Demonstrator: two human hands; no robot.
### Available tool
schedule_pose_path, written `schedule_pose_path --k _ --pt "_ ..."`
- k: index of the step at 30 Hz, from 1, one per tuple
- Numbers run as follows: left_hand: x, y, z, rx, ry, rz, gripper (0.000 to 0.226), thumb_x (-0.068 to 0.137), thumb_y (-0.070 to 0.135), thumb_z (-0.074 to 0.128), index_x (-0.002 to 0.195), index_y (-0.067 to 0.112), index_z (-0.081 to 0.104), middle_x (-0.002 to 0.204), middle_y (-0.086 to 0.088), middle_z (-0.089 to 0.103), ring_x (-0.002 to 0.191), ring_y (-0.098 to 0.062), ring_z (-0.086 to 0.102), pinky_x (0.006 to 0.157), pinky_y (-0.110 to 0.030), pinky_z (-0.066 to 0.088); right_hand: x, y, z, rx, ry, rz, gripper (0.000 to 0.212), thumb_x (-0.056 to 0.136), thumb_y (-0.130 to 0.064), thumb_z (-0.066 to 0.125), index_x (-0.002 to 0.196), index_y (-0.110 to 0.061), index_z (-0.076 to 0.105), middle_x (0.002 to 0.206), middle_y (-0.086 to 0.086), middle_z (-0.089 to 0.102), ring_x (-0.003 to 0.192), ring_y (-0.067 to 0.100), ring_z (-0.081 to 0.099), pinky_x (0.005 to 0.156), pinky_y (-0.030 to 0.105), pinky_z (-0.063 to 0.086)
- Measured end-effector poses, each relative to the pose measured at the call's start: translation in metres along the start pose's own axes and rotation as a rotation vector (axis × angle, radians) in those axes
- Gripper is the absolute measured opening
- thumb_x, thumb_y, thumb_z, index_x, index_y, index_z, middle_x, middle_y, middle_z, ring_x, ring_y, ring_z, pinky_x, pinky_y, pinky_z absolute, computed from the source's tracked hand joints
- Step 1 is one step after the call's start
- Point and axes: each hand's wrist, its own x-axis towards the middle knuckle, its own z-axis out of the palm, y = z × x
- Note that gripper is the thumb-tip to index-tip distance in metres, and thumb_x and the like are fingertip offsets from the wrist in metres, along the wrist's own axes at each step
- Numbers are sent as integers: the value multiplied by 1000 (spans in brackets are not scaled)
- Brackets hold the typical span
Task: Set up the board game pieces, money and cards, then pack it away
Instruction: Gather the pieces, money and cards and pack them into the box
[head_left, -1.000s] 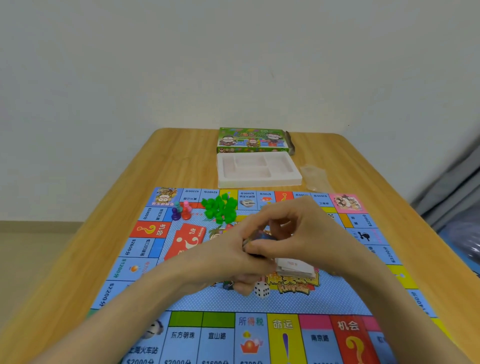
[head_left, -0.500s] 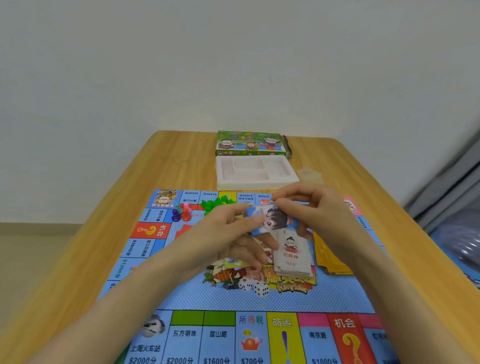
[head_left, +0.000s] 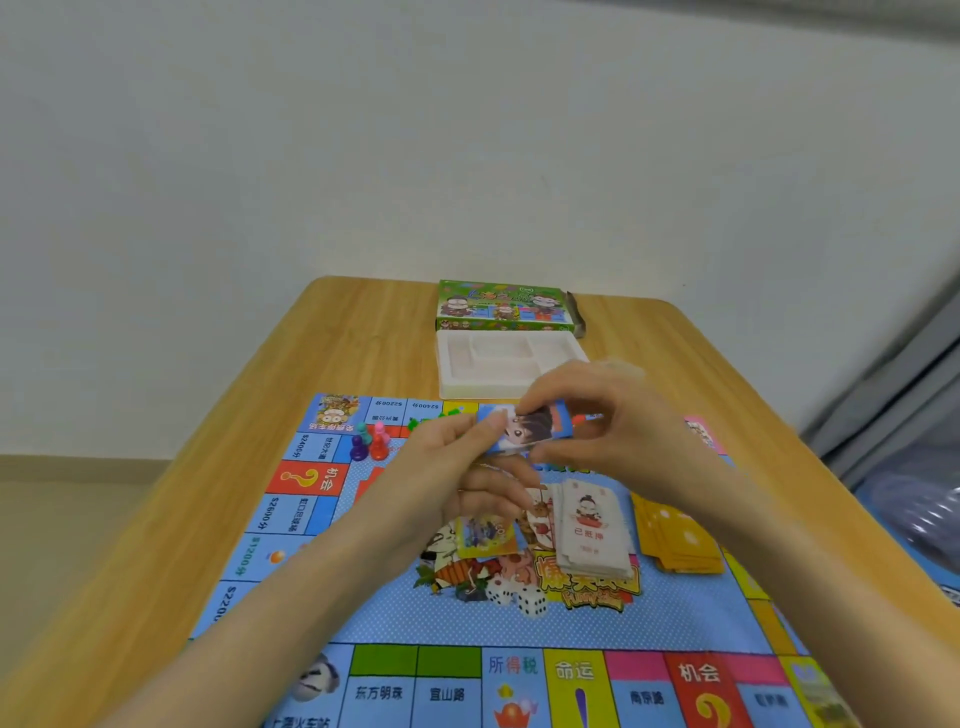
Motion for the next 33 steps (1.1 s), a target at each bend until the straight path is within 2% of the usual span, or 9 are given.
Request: schedule_pose_path --k 2,5,9,11,15,19,25,29,33 --pt "1 0 -1 -44 15 2 37 94 34 46 109 1 55 84 -17 72 58 -22 67 51 -23 54 15 -5 -11 38 36 49 23 70 -2 78 90 -10 71 90 -7 67 83 5 66 74 18 53" --pt "2 1 -2 -66 72 5 36 99 31 41 114 0 53 85 -18 72 59 -23 66 52 -26 56 40 -8 -27 119 205 258 22 76 -1 74 98 -3 71 97 1 70 60 -12 60 56 0 40" --pt "2 2 -4 -53 106 12 26 99 20 45 110 -1 56 81 -16 71 58 -21 66 53 -26 56 66 16 -23 7 162 394 24 85 -1 65 109 4 66 100 13 64 53 -10 52 43 -1 31" --pt "1 2 -3 -32 100 15 21 100 14 45 107 -1 57 80 -16 71 57 -20 65 53 -25 56 75 33 -14 -12 142 419 21 86 -2 65 105 6 66 84 3 62 55 -10 50 44 0 32" --pt "1 2 -3 11 94 9 18 99 4 41 103 0 58 74 -14 70 55 -19 64 52 -26 55 87 65 1 -103 127 422 17 85 -6 66 100 1 70 82 -4 62 63 -4 53 53 1 35" --pt "1 3 -3 37 87 13 19 98 2 41 101 0 60 73 -12 69 56 -19 64 53 -26 55 89 81 9 -301 71 340 21 91 -8 54 102 -8 72 131 6 55 119 16 47 92 17 29" --pt "1 3 -3 46 86 24 20 98 1 42 97 2 61 73 -12 69 55 -19 64 52 -26 54 84 85 12 -502 18 252 32 95 -6 42 119 -9 64 128 10 54 119 21 46 94 18 28" --pt "1 2 -3 65 88 33 21 98 0 41 95 2 61 72 -11 69 55 -18 63 53 -26 55 85 84 17 -708 -194 155 44 98 -18 34 137 -33 45 153 5 21 132 27 29 106 42 31" --pt "2 1 -4 90 89 32 21 98 0 40 98 0 61 73 -11 69 56 -19 64 53 -25 54 88 75 21 -817 -289 147 44 98 -20 34 139 -30 43 158 2 4 136 31 20 106 48 31"
